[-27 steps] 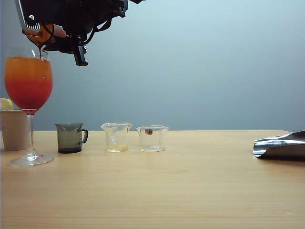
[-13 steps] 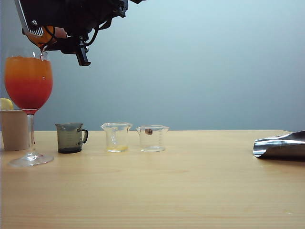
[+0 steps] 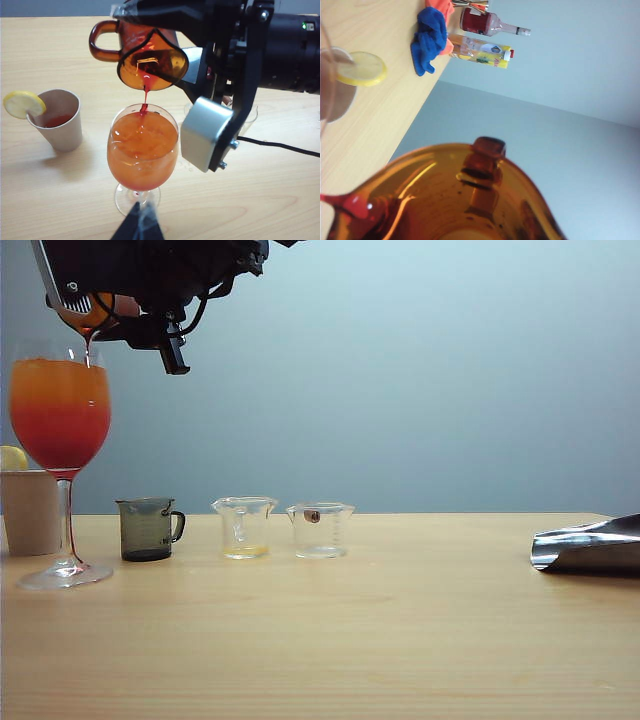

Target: Pick up the fourth measuring cup from the left, pour the grenadine inside into the goblet, and finally put the measuring cup back in its original place.

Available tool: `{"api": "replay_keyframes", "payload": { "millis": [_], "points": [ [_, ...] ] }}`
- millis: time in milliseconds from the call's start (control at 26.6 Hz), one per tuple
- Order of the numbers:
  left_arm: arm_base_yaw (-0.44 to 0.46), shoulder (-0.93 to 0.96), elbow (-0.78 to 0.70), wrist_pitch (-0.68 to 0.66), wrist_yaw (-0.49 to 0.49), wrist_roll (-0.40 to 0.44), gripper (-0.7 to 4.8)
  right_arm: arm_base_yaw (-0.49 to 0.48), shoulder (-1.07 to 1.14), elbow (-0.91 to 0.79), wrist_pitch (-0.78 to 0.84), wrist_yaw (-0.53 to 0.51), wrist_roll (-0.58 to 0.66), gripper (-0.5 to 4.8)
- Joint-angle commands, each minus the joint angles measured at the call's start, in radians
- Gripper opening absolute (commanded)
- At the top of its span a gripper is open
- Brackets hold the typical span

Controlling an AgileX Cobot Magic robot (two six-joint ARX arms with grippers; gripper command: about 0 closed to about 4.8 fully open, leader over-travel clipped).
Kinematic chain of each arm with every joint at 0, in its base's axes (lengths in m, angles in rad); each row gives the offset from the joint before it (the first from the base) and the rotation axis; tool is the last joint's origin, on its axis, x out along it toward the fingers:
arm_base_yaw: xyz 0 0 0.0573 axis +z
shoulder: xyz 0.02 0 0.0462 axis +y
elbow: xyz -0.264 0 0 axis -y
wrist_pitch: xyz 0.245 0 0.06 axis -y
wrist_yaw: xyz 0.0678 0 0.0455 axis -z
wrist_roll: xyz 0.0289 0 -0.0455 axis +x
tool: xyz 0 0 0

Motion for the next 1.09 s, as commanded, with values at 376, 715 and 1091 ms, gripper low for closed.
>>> {"api": "replay_keyframes", "payload": {
  "millis": [376,715,1091],
  "points": [
    [0.001,-0.002,0.003,0.006,-0.029,0.001,-0.05,0.017,-0.010,0.007,0.023,0.001,-0.008,0.17],
    [0.001,-0.002,0.003,0.005,-0.029,0.001,-0.05,0.020,-0.010,0.007,0.024,0.016,-0.060,0.12],
    [0.001,-0.002,0.003,0.005,-0.029,0.001,-0.05,0.023,-0.010,0.007,0.031,0.016,-0.082,0.12]
  ]
}}
